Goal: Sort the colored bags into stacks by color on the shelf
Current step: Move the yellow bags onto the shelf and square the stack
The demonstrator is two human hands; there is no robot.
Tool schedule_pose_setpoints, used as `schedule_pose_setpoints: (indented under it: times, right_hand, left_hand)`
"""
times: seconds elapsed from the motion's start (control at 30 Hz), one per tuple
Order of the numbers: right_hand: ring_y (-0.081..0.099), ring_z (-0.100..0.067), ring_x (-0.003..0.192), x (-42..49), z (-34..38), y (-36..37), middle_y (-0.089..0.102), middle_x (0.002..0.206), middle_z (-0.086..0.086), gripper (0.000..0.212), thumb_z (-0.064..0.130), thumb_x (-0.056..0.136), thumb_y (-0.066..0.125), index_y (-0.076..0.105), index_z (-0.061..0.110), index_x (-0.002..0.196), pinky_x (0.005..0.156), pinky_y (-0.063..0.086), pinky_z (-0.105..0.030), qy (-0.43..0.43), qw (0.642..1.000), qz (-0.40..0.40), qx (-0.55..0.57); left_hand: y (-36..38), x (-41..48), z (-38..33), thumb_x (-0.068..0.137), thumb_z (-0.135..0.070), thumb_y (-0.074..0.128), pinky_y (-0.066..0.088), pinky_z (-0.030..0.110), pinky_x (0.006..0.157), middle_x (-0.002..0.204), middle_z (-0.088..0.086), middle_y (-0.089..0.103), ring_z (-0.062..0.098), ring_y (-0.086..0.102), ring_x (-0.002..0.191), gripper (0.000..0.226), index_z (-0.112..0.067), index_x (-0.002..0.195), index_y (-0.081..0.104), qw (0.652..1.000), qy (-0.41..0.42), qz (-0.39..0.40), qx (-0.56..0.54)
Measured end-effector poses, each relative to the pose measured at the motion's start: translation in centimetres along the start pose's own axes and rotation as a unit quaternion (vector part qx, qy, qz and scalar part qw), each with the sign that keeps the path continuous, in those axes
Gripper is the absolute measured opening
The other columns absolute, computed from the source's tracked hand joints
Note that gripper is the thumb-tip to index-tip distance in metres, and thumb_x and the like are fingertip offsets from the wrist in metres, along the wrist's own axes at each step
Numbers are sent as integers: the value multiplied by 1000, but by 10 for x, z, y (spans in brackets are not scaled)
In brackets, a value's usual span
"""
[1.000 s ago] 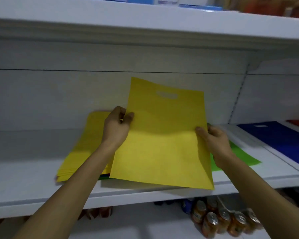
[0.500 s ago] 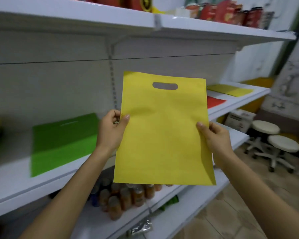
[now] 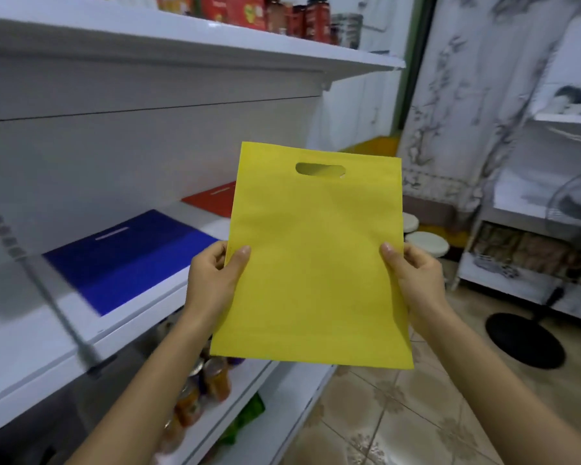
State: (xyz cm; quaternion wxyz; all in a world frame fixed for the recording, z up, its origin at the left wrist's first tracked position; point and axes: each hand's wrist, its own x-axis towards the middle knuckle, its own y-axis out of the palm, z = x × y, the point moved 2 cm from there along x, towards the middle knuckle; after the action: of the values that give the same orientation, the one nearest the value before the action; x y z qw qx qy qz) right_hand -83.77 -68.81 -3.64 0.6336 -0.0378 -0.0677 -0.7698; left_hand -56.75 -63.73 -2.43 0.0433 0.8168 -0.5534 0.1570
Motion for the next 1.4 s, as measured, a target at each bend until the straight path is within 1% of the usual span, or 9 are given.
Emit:
schedule_pose_setpoints:
  times: [0.2,0.4,0.5,0.6,0.73,0.87,0.97,1.17,1.4]
  right_hand:
    - [71,-15,79,86,-26,-38,72,93,4,4,29,90,64,66,27,92,63,56,-30,8,1000,-2,-23]
    - [70,-21,88,199,-40,-60,73,98,1,10,32,89,64,68,26,96,74,57,-38,11,998,-26,-57]
    - [69,-24,91,246,-49,-63,73,99,-2,14,33,89,65,68,21,98,80,57,-44,22,997,-27,-68]
    - [68,-28,89,281,-62,-64,72,92,-5,17,32,88,65,68,15,89,82,56,-49,38,996,-25,-78]
    - [67,-23,79,325,-76,-60,71,82,-2,17,26,91,63,67,11,86,72,55,-41,38,998,-10,-56]
    - [64,-4,59,379,-89,-59,69,72,4,15,23,91,63,67,10,84,50,48,-18,30,999,4,-37]
    - [65,-5,58,430,-95,-60,70,74,3,13,19,91,63,67,9,86,49,50,-18,32,999,29,-23]
    - [67,-24,71,542,-97,-63,73,78,-5,14,22,90,65,68,11,83,70,57,-40,46,993,104,-11]
    - [66,-19,64,646,-104,-47,71,73,-2,15,21,91,64,67,12,80,63,55,-33,37,975,219,-28]
  left_hand:
    - [95,75,34,95,-23,59,51,54,69,93,30,62,30,59,73,32,9,95,57,999,17,20,-36]
    - [176,164,60,94,-27,58,48,48,62,88,29,60,36,56,71,36,8,91,56,998,26,27,-43]
    - [201,204,67,93,-31,61,47,42,61,82,17,65,26,60,70,27,-4,87,62,998,25,21,-45]
    - [217,238,76,93,-32,62,45,44,62,85,26,62,28,56,69,32,-1,86,59,999,18,19,-36]
    - [236,274,86,95,-24,59,52,52,69,88,17,68,38,64,80,19,-7,89,63,1000,2,6,-26]
    - [264,304,94,95,-23,58,52,54,72,90,17,68,40,64,84,22,-2,92,62,1000,-5,-11,-14]
    - [289,327,101,94,-22,58,52,54,72,87,14,69,38,64,83,20,-4,89,62,999,-9,-38,-7]
    - [346,369,108,94,-19,59,53,50,72,83,6,70,26,64,76,13,-13,83,63,992,-30,-123,7]
    - [383,398,120,97,-19,55,47,39,68,84,11,68,25,61,74,18,-10,84,64,972,-67,-215,61]
